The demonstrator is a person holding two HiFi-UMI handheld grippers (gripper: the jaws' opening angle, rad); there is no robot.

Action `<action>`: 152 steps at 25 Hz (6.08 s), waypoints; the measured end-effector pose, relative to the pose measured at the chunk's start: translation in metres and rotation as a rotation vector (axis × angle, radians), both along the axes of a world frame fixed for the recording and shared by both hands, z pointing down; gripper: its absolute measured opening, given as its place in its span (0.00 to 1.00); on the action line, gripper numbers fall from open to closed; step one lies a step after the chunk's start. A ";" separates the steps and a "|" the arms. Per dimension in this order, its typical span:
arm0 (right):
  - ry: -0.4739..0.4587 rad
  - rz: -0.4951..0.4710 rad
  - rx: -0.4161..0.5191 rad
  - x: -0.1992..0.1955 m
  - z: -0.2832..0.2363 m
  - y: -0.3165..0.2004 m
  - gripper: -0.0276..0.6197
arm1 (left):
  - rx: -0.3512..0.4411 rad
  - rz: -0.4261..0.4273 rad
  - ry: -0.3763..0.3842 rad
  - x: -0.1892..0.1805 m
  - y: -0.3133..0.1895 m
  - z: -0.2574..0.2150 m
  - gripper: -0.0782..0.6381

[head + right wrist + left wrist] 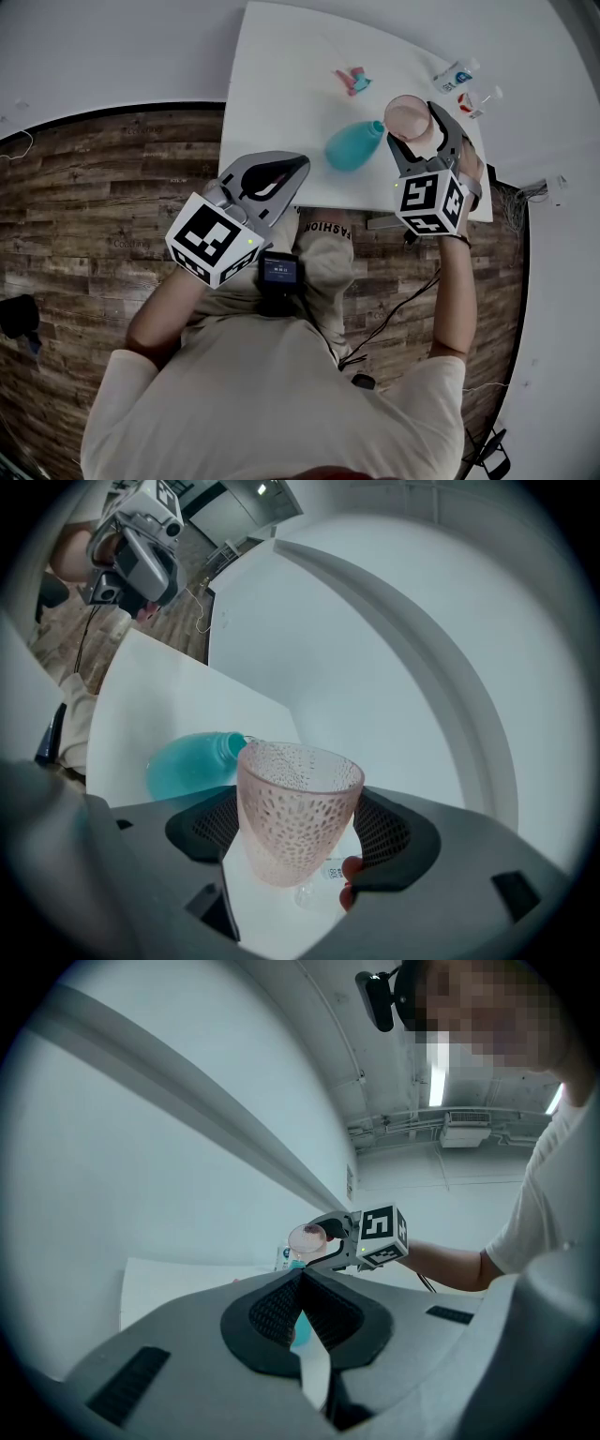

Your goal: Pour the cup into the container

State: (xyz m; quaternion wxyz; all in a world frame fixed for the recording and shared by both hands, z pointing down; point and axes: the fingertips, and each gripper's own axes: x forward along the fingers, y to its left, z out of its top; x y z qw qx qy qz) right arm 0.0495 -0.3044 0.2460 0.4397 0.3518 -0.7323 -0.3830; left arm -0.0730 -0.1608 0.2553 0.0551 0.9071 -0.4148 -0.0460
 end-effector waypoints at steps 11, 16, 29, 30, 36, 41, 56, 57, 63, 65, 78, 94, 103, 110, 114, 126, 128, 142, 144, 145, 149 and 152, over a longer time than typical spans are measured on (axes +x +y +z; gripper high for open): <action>0.008 0.001 0.013 0.000 -0.003 -0.001 0.63 | 0.000 0.002 0.002 0.000 0.000 0.000 0.12; 0.010 0.004 0.018 0.001 -0.004 -0.002 0.63 | -0.003 0.003 0.002 0.000 0.000 0.000 0.13; 0.021 0.005 0.033 0.001 -0.007 -0.002 0.63 | -0.004 0.001 0.002 0.000 0.001 0.000 0.13; 0.022 0.004 0.034 0.001 -0.007 -0.001 0.63 | -0.004 0.000 0.001 -0.001 0.001 0.001 0.13; 0.026 0.004 0.042 0.000 -0.010 -0.001 0.63 | -0.003 -0.002 0.005 -0.002 0.002 0.001 0.12; 0.030 0.004 0.048 0.001 -0.013 -0.001 0.63 | -0.001 -0.003 0.006 -0.002 0.002 0.000 0.12; 0.043 0.010 0.068 0.000 -0.024 -0.001 0.63 | 0.002 -0.004 0.014 -0.005 0.005 0.000 0.12; 0.044 0.010 0.070 0.001 -0.024 -0.001 0.63 | 0.002 -0.004 0.014 -0.005 0.005 0.000 0.12; 0.051 0.014 0.074 0.002 -0.026 0.000 0.63 | 0.002 -0.005 0.016 -0.006 0.006 -0.001 0.13; 0.054 0.016 0.076 0.002 -0.026 -0.001 0.63 | 0.002 -0.005 0.016 -0.006 0.006 -0.001 0.13; 0.061 0.021 0.086 0.006 -0.028 -0.004 0.63 | -0.001 -0.005 0.014 -0.004 0.004 0.000 0.13; 0.073 0.011 0.107 0.003 -0.033 -0.002 0.63 | -0.002 -0.007 0.014 -0.005 0.005 0.000 0.12; 0.081 0.010 0.122 0.002 -0.036 -0.002 0.63 | -0.002 -0.008 0.014 -0.006 0.005 -0.001 0.13; 0.086 0.008 0.131 0.004 -0.035 -0.002 0.63 | -0.003 -0.008 0.012 -0.004 0.004 0.001 0.12; 0.090 0.007 0.140 0.003 -0.037 -0.001 0.63 | -0.003 -0.007 0.013 -0.005 0.005 0.001 0.13; 0.101 0.006 0.161 0.004 -0.041 -0.001 0.63 | -0.003 -0.008 0.012 -0.004 0.005 0.001 0.12; 0.103 0.006 0.163 0.004 -0.041 -0.001 0.63 | -0.003 -0.008 0.012 -0.004 0.005 0.001 0.12; 0.123 0.000 0.179 0.001 -0.041 0.000 0.63 | -0.001 0.002 0.005 -0.001 0.006 0.000 0.13; 0.126 0.001 0.181 0.001 -0.043 0.000 0.63 | 0.001 0.006 0.003 0.000 0.006 -0.001 0.13; 0.127 0.001 0.184 0.001 -0.044 0.000 0.63 | 0.002 0.008 0.002 0.000 0.007 -0.002 0.13; 0.134 0.001 0.195 0.002 -0.047 0.000 0.63 | 0.005 0.014 -0.001 0.002 0.006 -0.003 0.13; 0.141 0.001 0.200 0.002 -0.049 0.000 0.63 | 0.005 0.017 -0.001 0.004 0.006 -0.003 0.12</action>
